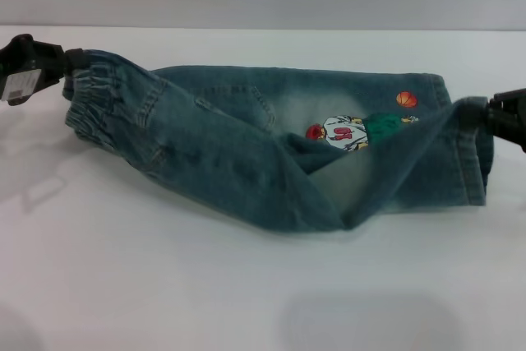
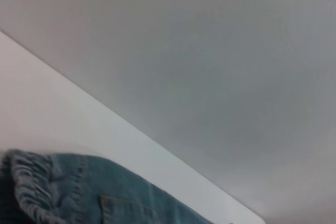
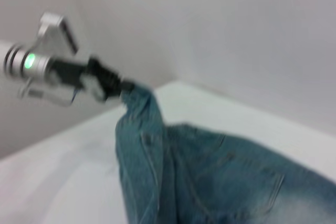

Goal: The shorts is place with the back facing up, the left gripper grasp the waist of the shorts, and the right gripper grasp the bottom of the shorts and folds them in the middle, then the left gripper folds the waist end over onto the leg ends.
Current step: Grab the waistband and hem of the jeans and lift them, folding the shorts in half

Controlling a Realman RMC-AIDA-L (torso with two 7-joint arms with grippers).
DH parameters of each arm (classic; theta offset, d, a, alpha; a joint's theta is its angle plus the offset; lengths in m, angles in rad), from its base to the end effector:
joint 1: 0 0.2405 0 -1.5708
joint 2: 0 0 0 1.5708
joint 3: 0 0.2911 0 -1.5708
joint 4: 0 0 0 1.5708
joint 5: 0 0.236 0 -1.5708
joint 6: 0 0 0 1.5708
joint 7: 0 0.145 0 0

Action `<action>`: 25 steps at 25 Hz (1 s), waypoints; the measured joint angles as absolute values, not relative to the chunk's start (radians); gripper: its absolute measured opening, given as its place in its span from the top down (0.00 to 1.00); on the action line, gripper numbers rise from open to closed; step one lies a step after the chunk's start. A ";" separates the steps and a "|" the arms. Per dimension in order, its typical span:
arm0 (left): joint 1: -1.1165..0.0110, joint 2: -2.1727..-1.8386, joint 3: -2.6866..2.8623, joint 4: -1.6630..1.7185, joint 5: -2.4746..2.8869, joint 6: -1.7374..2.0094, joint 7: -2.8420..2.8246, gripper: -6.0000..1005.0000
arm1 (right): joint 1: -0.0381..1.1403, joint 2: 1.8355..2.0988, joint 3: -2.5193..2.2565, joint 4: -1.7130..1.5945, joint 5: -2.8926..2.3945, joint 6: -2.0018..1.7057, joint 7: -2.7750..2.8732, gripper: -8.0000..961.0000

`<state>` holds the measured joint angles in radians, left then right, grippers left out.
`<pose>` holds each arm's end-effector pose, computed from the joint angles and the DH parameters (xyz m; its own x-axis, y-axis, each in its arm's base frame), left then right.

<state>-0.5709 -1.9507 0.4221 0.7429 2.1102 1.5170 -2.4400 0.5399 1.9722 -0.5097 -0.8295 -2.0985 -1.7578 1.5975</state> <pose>-0.3369 0.4047 0.0934 -0.0106 0.7854 0.6190 0.9678 -0.1476 0.2038 0.3121 0.3725 0.0806 0.7733 -0.3950 -0.4960 -0.5285 -0.8337 -0.1600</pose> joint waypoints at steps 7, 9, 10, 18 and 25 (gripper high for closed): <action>-0.567 -1.976 0.430 0.739 2.109 1.369 -2.417 0.87 | 0.532 1.985 -0.508 -0.730 -2.061 -1.594 1.548 0.99; -0.570 -1.982 0.430 0.739 2.109 1.333 -2.409 0.87 | 0.532 1.985 -0.508 -0.705 -2.059 -1.545 1.538 0.99; -0.571 -1.985 0.431 0.738 2.109 1.319 -2.406 0.87 | 0.533 1.985 -0.508 -0.695 -2.058 -1.521 1.534 0.99; -0.584 -2.005 0.432 0.703 2.091 1.177 -2.360 0.86 | 0.533 2.003 -0.508 -0.674 -2.052 -1.381 1.512 0.99; -0.596 -2.031 0.433 0.699 2.075 1.091 -2.322 0.86 | 0.544 2.012 -0.516 -0.654 -2.042 -1.273 1.506 0.99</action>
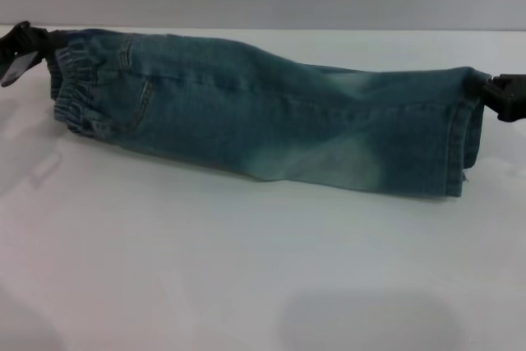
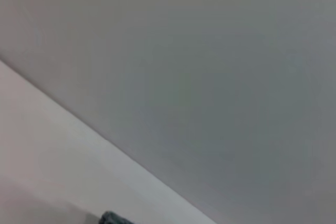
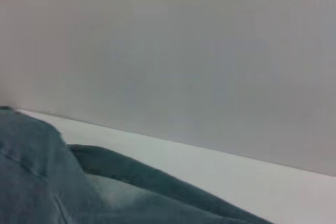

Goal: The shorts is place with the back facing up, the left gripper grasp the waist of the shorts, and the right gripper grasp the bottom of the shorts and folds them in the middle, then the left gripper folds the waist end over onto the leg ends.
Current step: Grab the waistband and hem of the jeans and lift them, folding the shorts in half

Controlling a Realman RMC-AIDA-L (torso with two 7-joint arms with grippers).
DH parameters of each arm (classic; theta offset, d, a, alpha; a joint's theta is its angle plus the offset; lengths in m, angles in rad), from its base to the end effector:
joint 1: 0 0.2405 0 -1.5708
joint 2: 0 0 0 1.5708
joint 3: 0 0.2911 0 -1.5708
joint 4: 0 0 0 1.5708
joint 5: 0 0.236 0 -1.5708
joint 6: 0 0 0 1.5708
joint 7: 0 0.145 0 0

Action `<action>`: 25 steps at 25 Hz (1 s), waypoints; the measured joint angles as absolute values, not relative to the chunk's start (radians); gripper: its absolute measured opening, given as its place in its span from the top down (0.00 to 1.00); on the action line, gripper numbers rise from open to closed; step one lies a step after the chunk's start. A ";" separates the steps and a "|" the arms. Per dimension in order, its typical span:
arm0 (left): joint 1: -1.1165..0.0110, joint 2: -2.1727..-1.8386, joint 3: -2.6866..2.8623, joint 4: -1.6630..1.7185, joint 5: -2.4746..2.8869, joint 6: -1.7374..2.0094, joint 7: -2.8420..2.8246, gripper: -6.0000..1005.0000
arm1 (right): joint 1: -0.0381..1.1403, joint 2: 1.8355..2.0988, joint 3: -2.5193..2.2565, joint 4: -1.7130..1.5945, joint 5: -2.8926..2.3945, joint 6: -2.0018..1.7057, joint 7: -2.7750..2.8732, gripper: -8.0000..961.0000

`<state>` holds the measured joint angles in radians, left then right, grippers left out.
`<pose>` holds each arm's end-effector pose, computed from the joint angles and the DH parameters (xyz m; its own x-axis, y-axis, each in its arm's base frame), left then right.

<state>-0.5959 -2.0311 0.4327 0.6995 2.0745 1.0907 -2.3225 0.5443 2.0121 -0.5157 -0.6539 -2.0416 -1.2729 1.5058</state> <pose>-0.3572 0.4405 0.0682 -0.0129 0.5971 0.8020 0.9986 -0.0341 0.0414 0.3554 0.4096 0.0443 0.7073 -0.4306 -0.5606 -0.6877 -0.6026 -0.4049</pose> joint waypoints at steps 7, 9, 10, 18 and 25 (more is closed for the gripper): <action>-0.620 -2.049 0.433 0.689 2.070 1.020 -2.284 0.86 | 0.580 2.035 -0.519 -0.650 -2.041 -1.160 1.506 0.99; -0.625 -2.049 0.434 0.688 2.070 1.008 -2.277 0.86 | 0.594 2.036 -0.518 -0.649 -2.041 -1.148 1.506 0.98; -0.626 -2.049 0.434 0.688 2.070 1.004 -2.275 0.86 | 0.602 2.036 -0.518 -0.649 -2.041 -1.143 1.506 0.98; -0.633 -2.049 0.466 0.687 2.070 0.966 -2.272 0.85 | 0.670 2.036 -0.522 -0.623 -2.047 -1.108 1.514 0.98; -0.632 -2.050 0.474 0.679 2.071 0.949 -2.269 0.85 | 0.674 2.039 -0.545 -0.560 -2.046 -1.015 1.513 0.97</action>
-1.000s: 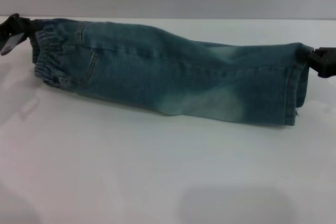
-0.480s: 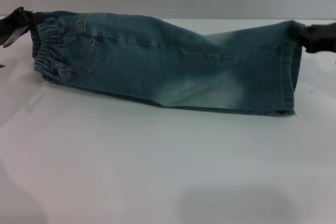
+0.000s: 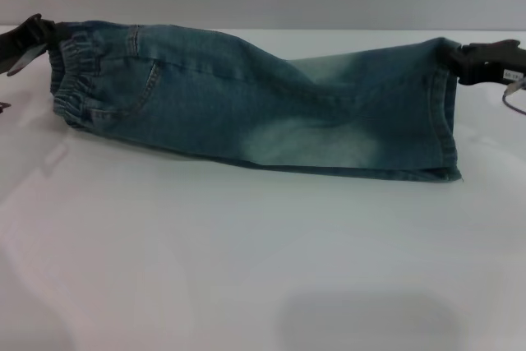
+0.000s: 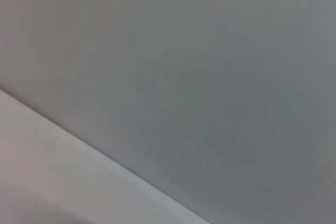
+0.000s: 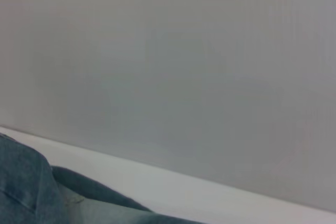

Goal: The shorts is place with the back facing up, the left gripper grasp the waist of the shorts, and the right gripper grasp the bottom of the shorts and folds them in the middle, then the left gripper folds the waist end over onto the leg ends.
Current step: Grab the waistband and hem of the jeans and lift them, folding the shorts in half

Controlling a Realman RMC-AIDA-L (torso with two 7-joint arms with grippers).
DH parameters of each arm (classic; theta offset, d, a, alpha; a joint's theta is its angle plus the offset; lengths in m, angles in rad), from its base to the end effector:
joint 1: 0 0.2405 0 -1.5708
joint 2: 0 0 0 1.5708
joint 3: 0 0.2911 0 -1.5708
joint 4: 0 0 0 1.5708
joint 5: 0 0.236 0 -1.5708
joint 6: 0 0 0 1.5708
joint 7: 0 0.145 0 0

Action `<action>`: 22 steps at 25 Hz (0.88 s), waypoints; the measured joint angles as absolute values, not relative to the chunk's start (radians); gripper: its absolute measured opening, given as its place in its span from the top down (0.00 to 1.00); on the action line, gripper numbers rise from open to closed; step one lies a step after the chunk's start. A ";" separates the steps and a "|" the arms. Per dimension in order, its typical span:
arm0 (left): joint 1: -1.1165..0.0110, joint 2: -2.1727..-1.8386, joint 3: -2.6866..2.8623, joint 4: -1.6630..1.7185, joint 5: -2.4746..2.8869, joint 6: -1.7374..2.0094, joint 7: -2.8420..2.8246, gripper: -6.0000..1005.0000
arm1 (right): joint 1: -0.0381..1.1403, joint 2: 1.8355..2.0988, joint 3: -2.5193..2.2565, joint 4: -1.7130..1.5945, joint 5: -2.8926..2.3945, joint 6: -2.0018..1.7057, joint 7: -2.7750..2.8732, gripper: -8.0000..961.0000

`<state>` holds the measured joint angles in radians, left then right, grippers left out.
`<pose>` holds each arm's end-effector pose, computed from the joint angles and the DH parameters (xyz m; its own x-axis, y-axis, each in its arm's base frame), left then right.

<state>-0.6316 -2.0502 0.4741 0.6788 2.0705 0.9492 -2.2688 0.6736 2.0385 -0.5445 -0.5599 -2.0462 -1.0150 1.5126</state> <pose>-0.3502 0.4592 0.0570 0.0575 0.5611 0.8258 0.9983 -0.0261 -0.0518 0.3277 0.4597 0.0160 0.7151 -0.4323 -0.5493 -0.6939 -0.5334 -0.4837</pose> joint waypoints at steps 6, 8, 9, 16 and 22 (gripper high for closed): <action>-0.635 -2.053 0.483 0.654 2.070 0.905 -2.228 0.85 | 0.684 2.047 -0.578 -0.519 -2.043 -0.911 1.510 0.97; -0.640 -2.054 0.488 0.634 2.070 0.882 -2.213 0.85 | 0.688 2.051 -0.585 -0.516 -2.043 -0.887 1.509 0.97; -0.640 -2.054 0.488 0.634 2.070 0.882 -2.213 0.85 | 0.691 2.051 -0.588 -0.513 -2.043 -0.878 1.509 0.97; -0.644 -2.055 0.522 0.611 2.069 0.837 -2.193 0.84 | 0.716 2.057 -0.621 -0.493 -2.042 -0.800 1.508 0.96; -0.644 -2.055 0.537 0.609 2.069 0.819 -2.192 0.84 | 0.735 2.061 -0.654 -0.487 -2.042 -0.739 1.508 0.96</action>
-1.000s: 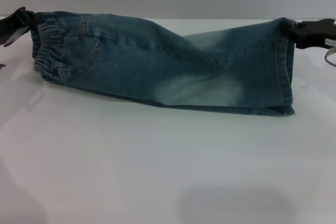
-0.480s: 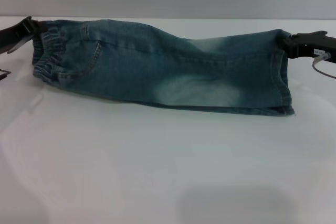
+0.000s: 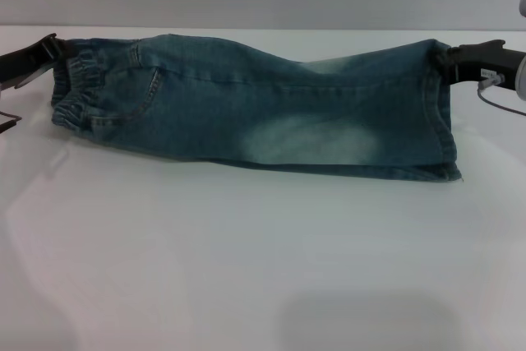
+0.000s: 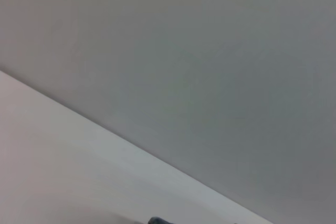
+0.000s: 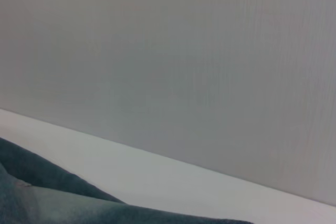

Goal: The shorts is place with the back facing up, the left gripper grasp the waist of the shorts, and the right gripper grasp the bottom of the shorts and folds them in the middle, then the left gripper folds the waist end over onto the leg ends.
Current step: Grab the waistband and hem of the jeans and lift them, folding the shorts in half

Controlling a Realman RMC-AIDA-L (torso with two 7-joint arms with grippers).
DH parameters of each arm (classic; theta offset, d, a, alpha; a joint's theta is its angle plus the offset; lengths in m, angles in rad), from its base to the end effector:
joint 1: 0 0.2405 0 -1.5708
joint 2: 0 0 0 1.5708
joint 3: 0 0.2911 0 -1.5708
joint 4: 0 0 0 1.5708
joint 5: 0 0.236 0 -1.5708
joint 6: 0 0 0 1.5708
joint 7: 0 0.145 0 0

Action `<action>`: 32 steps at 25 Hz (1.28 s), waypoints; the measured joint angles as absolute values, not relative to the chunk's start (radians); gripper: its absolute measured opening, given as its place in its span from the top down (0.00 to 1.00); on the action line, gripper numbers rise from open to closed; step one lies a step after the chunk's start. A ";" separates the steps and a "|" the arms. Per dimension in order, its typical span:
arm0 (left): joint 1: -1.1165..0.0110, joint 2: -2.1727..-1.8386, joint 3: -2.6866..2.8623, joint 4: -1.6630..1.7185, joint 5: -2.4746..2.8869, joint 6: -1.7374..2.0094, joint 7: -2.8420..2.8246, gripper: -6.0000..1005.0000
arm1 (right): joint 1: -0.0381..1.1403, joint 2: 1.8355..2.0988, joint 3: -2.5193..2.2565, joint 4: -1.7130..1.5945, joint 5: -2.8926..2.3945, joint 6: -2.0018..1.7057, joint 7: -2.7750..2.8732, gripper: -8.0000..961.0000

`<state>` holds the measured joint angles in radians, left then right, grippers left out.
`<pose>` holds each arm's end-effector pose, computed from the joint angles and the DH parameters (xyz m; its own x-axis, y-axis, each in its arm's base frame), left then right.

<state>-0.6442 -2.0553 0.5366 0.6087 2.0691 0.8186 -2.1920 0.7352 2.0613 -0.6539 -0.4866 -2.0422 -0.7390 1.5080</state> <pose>-0.3572 0.4642 0.0355 0.1341 0.5713 0.8097 0.9872 -0.0061 -0.1592 0.3218 0.4836 -0.0111 0.7561 -0.4586 -0.4669 -0.6513 -0.4573 -0.6056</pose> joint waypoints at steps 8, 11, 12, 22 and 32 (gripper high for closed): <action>-0.643 -2.055 0.537 0.609 2.069 0.815 -2.189 0.84 | 0.735 2.061 -0.653 -0.480 -2.042 -0.710 1.511 0.95; -0.644 -2.055 0.538 0.611 2.069 0.815 -2.183 0.84 | 0.731 2.061 -0.654 -0.476 -2.043 -0.705 1.510 0.95; -0.644 -2.054 0.542 0.611 2.069 0.815 -2.182 0.84 | 0.731 2.061 -0.654 -0.476 -2.043 -0.705 1.510 0.95; -0.644 -2.056 0.651 0.647 2.069 0.805 -2.133 0.83 | 0.727 2.058 -0.655 -0.460 -2.049 -0.694 1.513 0.94; -0.642 -2.058 0.653 0.635 1.965 0.816 -2.008 0.67 | 0.701 2.064 -0.645 -0.461 -2.040 -0.649 1.514 0.56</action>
